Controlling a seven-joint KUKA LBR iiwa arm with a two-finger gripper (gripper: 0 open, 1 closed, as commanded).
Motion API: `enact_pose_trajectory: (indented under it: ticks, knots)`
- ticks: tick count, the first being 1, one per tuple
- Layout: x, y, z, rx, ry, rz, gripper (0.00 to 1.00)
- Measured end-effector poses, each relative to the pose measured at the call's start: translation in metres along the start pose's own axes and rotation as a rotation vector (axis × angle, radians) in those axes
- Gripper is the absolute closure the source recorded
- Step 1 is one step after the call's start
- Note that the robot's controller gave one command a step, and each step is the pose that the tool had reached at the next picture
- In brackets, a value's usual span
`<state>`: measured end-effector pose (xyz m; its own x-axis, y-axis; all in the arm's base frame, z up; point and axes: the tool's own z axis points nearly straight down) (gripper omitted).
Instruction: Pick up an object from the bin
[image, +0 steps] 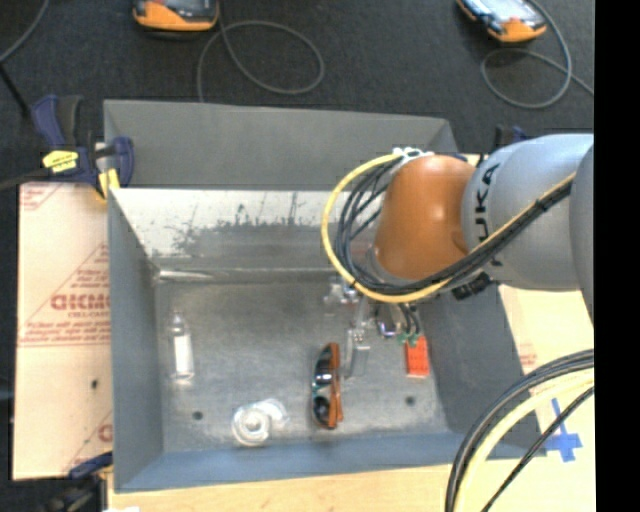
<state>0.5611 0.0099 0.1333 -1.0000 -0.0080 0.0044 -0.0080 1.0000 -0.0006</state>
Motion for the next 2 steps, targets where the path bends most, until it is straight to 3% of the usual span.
enact_pose_trajectory:
  ticks: [1, 2]
  knots:
    - [-0.001, 0.000, -0.005, 0.000, -0.007, 0.000, 0.00]
    - [0.017, -0.008, 0.023, 0.000, -0.013, -0.132, 0.00]
